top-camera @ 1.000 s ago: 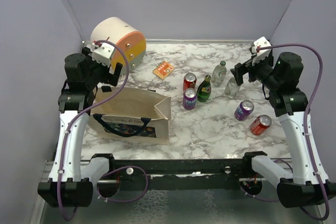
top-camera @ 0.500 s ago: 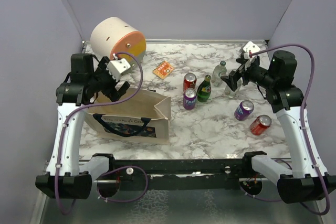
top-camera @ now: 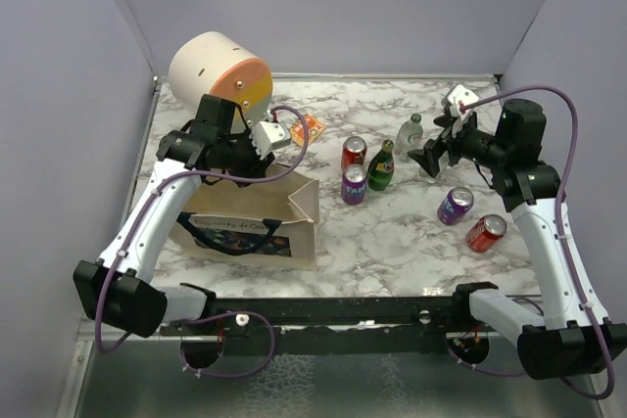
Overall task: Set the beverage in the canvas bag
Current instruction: Adjust the canvas bag at the center of the board.
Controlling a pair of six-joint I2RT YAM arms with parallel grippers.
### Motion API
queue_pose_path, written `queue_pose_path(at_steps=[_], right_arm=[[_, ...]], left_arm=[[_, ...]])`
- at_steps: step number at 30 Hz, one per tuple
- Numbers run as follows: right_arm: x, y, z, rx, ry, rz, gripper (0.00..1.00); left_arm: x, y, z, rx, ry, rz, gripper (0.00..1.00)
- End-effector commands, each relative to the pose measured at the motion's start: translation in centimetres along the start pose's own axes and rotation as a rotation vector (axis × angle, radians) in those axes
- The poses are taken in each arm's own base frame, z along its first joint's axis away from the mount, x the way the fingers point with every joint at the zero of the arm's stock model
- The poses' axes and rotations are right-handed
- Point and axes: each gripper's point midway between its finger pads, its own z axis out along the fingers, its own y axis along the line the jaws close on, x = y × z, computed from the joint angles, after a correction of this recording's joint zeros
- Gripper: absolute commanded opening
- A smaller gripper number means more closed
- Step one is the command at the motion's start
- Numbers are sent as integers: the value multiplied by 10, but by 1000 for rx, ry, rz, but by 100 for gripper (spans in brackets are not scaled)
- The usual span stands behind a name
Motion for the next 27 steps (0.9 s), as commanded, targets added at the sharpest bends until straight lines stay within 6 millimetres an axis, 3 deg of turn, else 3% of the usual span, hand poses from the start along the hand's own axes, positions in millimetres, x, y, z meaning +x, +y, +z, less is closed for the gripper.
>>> queue_pose_path(at_steps=[1, 4, 10, 19, 27], right_arm=[[1, 8, 1, -35, -12, -9, 99], [3, 7, 3, -37, -9, -4, 99], [5, 6, 8, -44, -8, 10, 99], [11, 6, 7, -32, 1, 6, 99], [12, 6, 9, -41, 3, 12, 99]], left_arm=[[-10, 16, 7, -59, -13, -93, 24], [-20, 29, 6, -107, -14, -152, 10], [-31, 61, 7, -200, 11, -168, 1], [-48, 99, 21, -293, 42, -404, 0], [-45, 112, 16, -303, -10, -612, 0]])
